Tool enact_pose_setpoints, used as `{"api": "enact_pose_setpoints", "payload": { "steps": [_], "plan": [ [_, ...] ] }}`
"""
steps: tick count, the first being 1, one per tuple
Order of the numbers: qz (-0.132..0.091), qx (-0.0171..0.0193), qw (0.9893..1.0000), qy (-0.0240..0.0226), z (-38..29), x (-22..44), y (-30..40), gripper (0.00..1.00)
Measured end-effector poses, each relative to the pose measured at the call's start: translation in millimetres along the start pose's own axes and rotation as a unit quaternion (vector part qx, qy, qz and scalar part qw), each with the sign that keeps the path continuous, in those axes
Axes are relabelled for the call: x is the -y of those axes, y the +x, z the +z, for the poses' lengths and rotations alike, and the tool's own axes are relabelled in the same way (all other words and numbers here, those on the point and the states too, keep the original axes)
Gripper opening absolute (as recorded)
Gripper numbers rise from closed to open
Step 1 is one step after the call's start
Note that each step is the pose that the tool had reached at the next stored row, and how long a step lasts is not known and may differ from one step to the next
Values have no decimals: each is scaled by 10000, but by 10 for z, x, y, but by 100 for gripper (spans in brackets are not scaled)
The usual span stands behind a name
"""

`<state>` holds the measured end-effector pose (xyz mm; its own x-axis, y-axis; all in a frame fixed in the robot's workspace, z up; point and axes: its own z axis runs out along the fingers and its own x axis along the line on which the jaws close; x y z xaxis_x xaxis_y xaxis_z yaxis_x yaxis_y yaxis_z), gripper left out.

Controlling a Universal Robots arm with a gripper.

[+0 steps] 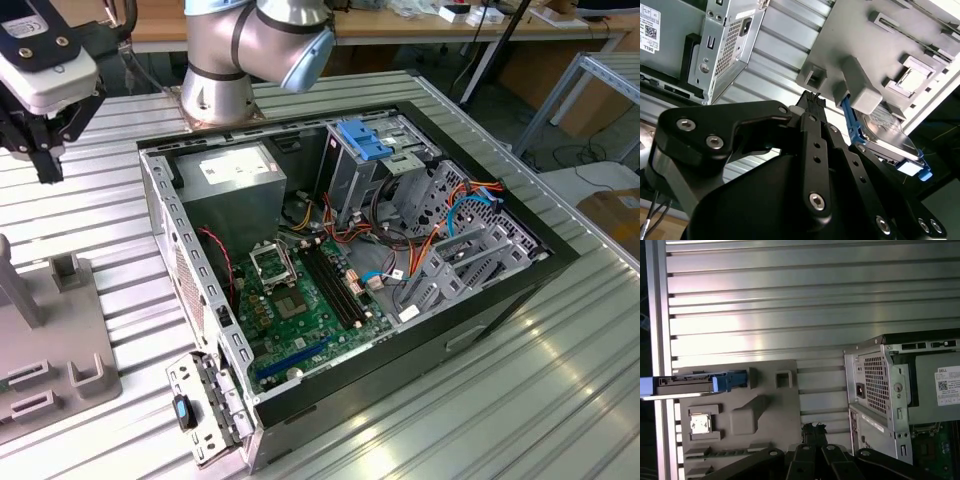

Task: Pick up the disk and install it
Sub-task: 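Reach for the disk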

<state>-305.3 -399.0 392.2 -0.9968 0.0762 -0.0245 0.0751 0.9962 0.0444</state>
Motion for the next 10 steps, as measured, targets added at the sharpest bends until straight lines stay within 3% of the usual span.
{"api": "enact_pose_setpoints", "payload": {
  "steps": [5,7,10],
  "plan": [
    [0,0,10000,0,-1,6,89,11],
    [0,0,10000,0,-3,13,174,11],
    [0,0,10000,0,-4,19,245,11]
  ]
}}
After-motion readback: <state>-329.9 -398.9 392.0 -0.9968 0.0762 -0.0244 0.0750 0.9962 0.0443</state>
